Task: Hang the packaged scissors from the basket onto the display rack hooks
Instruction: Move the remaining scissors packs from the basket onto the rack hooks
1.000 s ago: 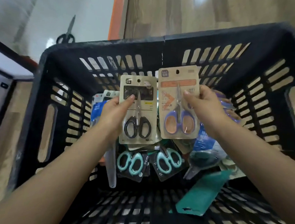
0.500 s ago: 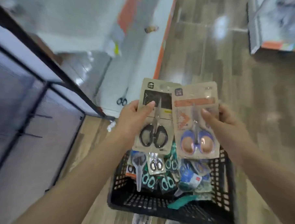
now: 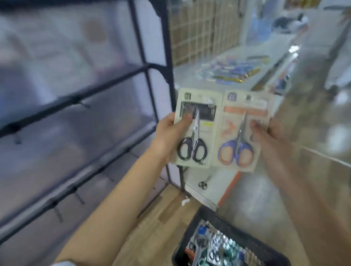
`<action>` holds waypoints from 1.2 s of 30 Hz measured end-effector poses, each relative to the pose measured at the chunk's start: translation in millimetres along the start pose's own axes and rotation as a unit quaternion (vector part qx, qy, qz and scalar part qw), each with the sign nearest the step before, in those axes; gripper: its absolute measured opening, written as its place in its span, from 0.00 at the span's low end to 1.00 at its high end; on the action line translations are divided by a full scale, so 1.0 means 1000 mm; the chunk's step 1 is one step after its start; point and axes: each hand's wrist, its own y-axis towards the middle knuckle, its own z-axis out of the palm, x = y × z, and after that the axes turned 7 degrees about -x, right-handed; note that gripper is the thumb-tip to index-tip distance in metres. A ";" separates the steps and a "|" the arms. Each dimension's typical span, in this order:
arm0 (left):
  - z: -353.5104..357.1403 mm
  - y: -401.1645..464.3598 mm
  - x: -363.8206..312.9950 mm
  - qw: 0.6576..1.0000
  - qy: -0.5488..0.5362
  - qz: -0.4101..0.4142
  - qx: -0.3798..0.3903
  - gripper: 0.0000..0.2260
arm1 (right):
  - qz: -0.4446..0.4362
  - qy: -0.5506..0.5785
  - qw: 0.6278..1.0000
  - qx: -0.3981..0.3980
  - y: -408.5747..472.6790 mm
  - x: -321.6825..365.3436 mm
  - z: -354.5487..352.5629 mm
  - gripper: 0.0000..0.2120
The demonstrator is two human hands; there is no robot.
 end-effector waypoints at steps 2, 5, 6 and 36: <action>-0.032 -0.022 -0.006 0.999 -0.007 -0.005 -0.048 0.07 | 0.009 0.027 0.999 0.032 -0.020 0.003 0.021 0.04; -0.085 -0.056 -0.006 0.992 -0.049 -0.024 -0.114 0.07 | 0.018 0.024 0.994 0.107 -0.054 0.005 0.047 0.06; -0.101 -0.067 -0.006 0.988 -0.068 -0.030 -0.133 0.07 | 0.021 0.020 0.992 0.123 -0.064 0.005 0.056 0.06; -0.298 -0.076 -0.129 0.915 -0.139 0.154 -0.347 0.07 | -0.127 0.079 0.904 0.401 -0.124 0.142 0.309 0.08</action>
